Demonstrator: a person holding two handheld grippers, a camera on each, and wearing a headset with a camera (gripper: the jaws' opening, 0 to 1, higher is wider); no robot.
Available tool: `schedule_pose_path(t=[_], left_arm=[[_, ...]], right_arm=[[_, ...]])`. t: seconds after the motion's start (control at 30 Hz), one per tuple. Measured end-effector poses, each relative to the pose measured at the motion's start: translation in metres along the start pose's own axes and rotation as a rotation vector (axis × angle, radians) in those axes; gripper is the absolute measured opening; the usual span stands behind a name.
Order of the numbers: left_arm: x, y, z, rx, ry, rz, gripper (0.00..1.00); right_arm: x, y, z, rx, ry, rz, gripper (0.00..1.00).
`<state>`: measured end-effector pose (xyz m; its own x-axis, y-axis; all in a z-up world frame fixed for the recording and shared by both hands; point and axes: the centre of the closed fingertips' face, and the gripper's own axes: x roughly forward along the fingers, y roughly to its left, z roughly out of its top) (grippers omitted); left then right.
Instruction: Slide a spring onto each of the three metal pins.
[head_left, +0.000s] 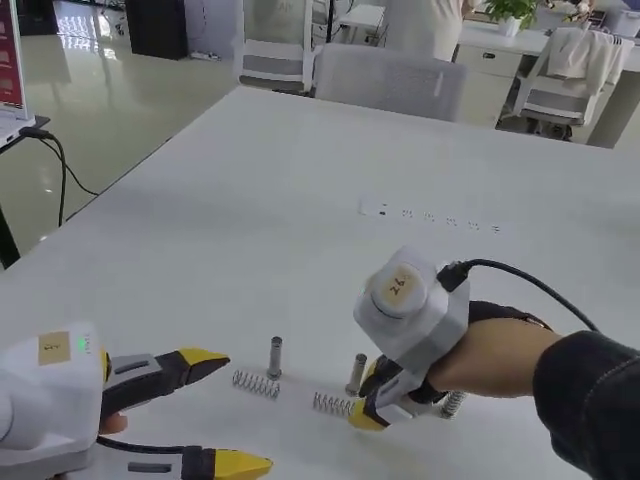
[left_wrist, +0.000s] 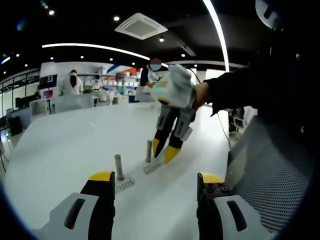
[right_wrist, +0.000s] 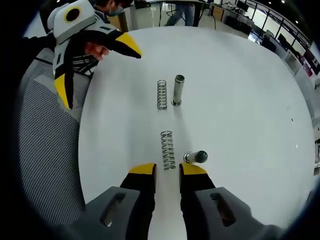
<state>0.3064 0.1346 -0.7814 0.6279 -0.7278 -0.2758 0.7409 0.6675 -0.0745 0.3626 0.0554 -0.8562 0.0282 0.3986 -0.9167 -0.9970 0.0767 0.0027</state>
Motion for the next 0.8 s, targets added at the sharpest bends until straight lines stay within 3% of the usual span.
schedule_pose_path(t=[0.43,0.8], left_arm=[[0.001,-0.002,0.0,0.001,0.002,-0.006,0.61],[0.002,-0.005,0.0,0.003,0.001,-0.016,0.6]], right_arm=[[0.011,0.0,-0.002,-0.004,0.014,-0.009,0.16],[0.012,0.0,-0.001,-0.031,0.022,-0.016,0.08]])
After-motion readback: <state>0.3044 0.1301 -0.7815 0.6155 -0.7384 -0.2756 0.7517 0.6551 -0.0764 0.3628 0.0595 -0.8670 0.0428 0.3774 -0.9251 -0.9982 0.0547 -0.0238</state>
